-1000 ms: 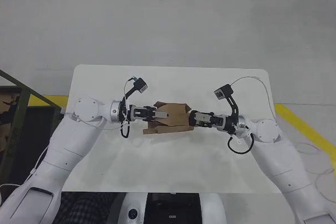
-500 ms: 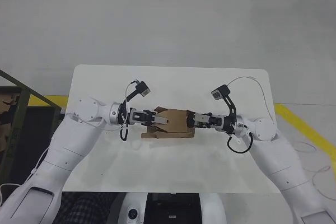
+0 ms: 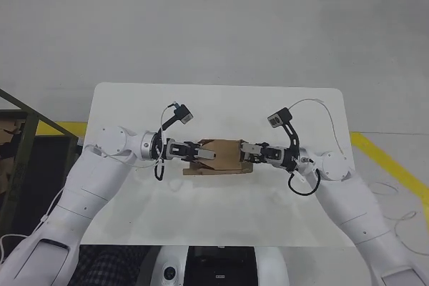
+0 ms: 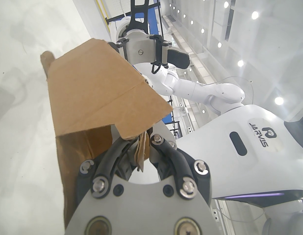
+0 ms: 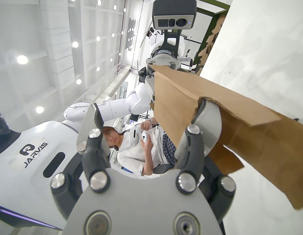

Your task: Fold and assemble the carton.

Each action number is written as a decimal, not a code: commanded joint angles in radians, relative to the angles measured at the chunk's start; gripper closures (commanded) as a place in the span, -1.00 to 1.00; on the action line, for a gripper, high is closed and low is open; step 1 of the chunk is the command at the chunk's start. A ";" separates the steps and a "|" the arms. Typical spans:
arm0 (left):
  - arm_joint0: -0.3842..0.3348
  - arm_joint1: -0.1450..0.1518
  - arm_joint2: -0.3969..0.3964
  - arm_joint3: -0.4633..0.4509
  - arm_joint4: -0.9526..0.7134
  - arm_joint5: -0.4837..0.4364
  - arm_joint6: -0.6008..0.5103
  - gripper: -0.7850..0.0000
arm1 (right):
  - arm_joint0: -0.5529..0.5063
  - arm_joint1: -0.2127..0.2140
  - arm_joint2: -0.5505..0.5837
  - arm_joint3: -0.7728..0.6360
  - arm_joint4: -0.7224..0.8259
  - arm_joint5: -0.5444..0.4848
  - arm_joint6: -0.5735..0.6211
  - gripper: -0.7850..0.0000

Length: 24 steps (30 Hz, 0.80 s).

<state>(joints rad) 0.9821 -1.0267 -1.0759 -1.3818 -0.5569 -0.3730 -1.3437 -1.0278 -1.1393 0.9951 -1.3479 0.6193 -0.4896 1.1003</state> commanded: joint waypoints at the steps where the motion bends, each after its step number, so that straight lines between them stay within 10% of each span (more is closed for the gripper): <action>1: 0.000 0.000 0.000 0.001 -0.001 0.001 0.003 1.00 | 0.000 -0.002 -0.004 0.004 -0.001 0.002 0.002 -0.47; 24: -0.011 -0.003 0.001 0.014 -0.011 0.019 -0.036 1.00 | 0.011 -0.009 -0.018 0.025 -0.064 0.021 0.078 0.80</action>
<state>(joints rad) 0.9719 -1.0293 -1.0749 -1.3682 -0.5649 -0.3562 -1.3759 -1.0165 -1.1478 0.9768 -1.3230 0.5567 -0.4685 1.1774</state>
